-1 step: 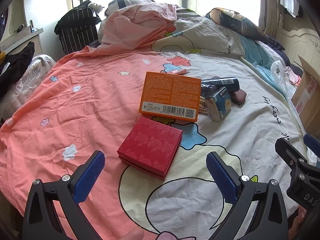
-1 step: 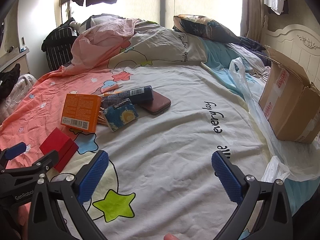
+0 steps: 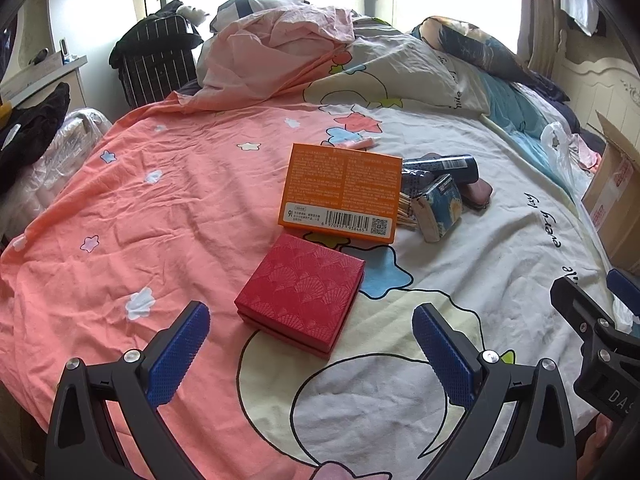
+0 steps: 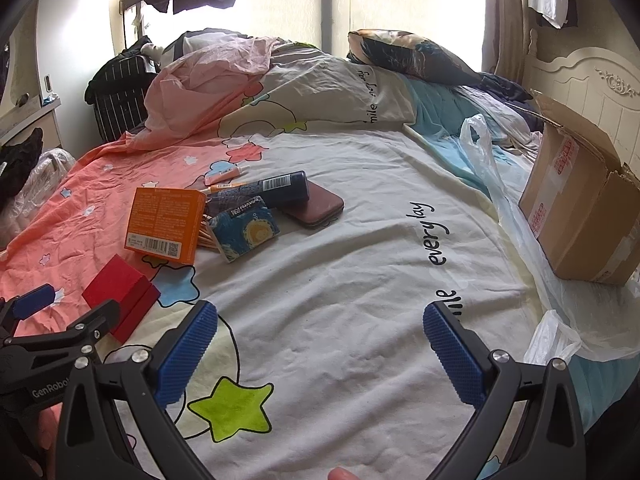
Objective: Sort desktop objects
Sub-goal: 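Move left tool toward red box while right tool moves toward blue tissue pack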
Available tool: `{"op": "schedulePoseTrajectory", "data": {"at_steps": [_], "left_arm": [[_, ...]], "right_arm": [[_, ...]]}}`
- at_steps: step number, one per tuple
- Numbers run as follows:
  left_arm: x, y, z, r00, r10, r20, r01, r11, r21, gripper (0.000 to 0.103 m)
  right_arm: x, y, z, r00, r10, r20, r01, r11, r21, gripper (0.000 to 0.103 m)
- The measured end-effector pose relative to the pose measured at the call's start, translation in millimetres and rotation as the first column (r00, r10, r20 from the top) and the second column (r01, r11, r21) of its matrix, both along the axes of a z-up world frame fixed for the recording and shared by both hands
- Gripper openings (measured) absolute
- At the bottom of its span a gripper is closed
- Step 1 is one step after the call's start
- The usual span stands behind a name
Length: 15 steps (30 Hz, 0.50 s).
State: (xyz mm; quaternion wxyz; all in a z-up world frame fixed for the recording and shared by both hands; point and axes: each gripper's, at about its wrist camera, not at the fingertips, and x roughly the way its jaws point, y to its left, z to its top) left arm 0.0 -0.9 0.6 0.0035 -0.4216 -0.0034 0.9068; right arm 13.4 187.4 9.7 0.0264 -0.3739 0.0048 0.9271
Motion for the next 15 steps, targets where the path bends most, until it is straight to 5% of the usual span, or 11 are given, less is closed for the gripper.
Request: {"op": "schedulePoseTrajectory", "data": {"at_steps": [6,15], "left_arm": [[10,-5,5,1.0,-0.003,-0.029,0.004,1.0,0.029,0.103],[20,-1,12,0.998,-0.004,-0.056,0.006,1.0,0.022,0.103]], "right_arm": [[11,-1,0,0.997,0.0,-0.072,0.001,1.0,0.008,0.103],[12,2,5,1.0,0.013,-0.029,-0.014,0.999,-0.033,0.103]]}}
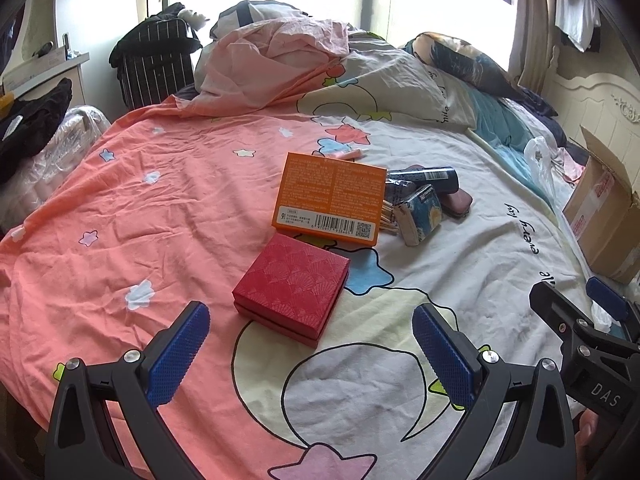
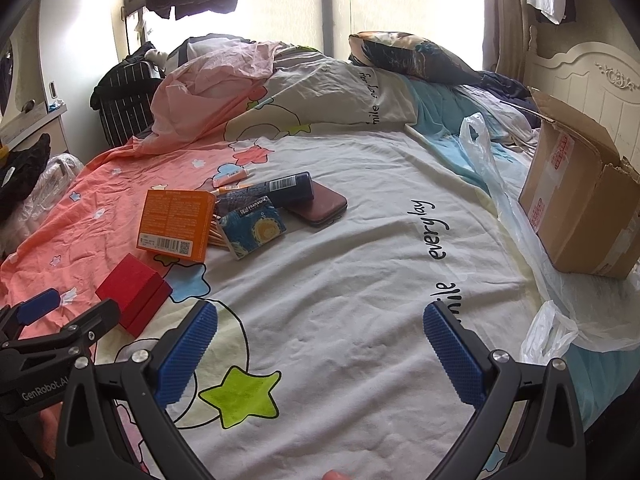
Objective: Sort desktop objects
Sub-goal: 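Move left tool toward red box while right tool moves toward blue tissue pack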
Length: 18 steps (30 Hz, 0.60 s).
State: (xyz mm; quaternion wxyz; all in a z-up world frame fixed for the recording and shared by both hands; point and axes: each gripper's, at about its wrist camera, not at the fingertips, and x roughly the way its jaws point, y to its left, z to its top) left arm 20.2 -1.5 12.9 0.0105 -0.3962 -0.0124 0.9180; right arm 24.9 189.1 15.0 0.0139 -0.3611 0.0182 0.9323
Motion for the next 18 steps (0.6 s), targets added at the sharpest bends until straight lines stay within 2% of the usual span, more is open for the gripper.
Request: {"op": "schedulePoseTrajectory", "data": {"at_steps": [3,7,18], "left_arm": [[1,2,-1,1.0,0.008,-0.012,-0.008,0.999,-0.034,0.103],[-4,-1,-9,1.0,0.001,0.003,-0.001,1.0,-0.017,0.103],[-6,-4,-15,1.0,0.026,-0.002,-0.026,0.998,-0.049,0.103]], "right_arm": [[0,-3,-1,1.0,0.006,0.006,-0.006,1.0,0.005,0.103],[0,-6,-2,1.0,0.016,0.011,-0.016,1.0,0.008,0.103],[-1,-7,-2,1.0,0.025,0.013,-0.025,1.0,0.009,0.103]]}}
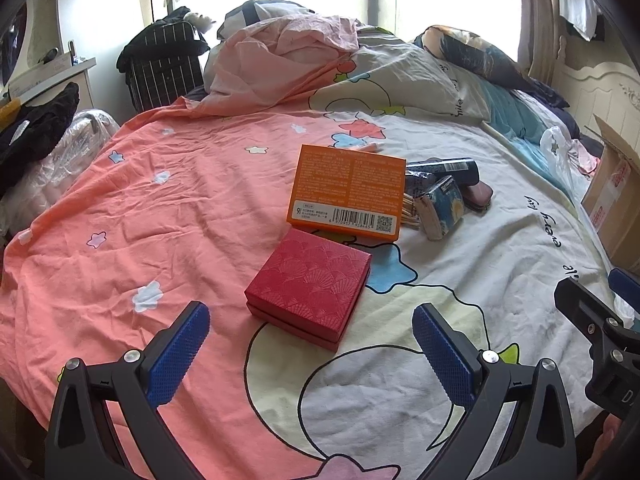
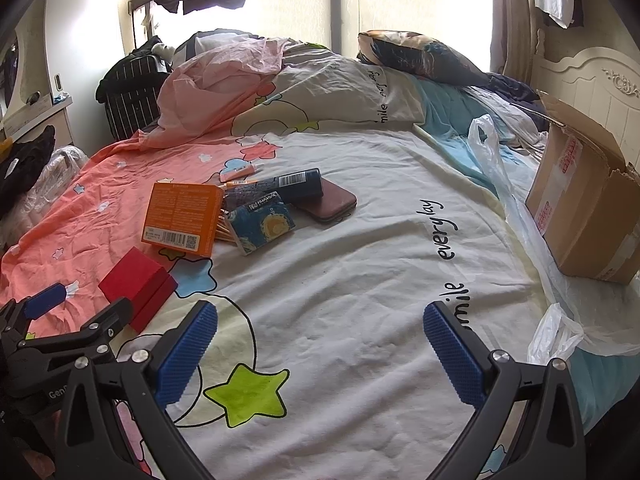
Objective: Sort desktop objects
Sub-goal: 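Move left tool toward red box while right tool moves toward blue tissue pack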
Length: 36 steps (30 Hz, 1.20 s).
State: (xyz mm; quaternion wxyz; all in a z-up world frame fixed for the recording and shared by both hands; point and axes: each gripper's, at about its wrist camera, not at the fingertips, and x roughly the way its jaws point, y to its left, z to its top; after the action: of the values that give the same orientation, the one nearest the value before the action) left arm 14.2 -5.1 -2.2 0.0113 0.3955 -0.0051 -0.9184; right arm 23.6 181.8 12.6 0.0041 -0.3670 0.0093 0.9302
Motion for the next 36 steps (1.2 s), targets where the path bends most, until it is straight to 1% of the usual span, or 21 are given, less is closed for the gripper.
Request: {"op": "schedulePoseTrajectory", "data": {"at_steps": [16,20,23,25,27,30,33,36], "left_arm": [[-2,-14,2,1.0,0.028,-0.01,-0.028,1.0,0.011,0.103],[-4,-14,2,0.999,0.032,-0.015,-0.032,0.999,-0.011,0.103],[-5,-13,2,0.999,0.022,-0.029,-0.023,0.999,-0.042,0.103],[-7,-14,2,0.999,0.024,-0.039,-0.027,0.997,-0.078,0.103],[-10,-16,1,0.999,0.029,-0.041,-0.032,0.997,-0.075,0.103],[-14,-21,-1,0.999,0.025,-0.03,-0.026,0.999,-0.035,0.103],[-20,-22,-5,1.0,0.013,-0.008,-0.013,1.0,-0.007,0.103],[-25,-19,-11,1.0,0.006,0.002,-0.006,1.0,0.001,0.103]], "right_arm": [[1,-8,-2,1.0,0.019,-0.011,-0.019,1.0,0.004,0.103],[-5,-11,-2,0.999,0.035,-0.011,-0.035,0.999,0.006,0.103],[-10,-13,-2,0.999,0.049,-0.015,-0.049,0.999,0.006,0.103],[-15,-15,-3,0.998,0.062,-0.008,-0.062,0.998,0.004,0.103],[-20,-15,-5,0.997,0.072,-0.001,-0.072,0.997,-0.007,0.103],[-27,-16,-7,0.997,0.08,0.01,-0.08,0.997,-0.018,0.103],[-32,-21,-8,0.996,0.094,0.01,-0.094,0.996,-0.003,0.103],[-37,-23,-8,0.995,0.1,0.012,-0.1,0.995,0.013,0.103]]}}
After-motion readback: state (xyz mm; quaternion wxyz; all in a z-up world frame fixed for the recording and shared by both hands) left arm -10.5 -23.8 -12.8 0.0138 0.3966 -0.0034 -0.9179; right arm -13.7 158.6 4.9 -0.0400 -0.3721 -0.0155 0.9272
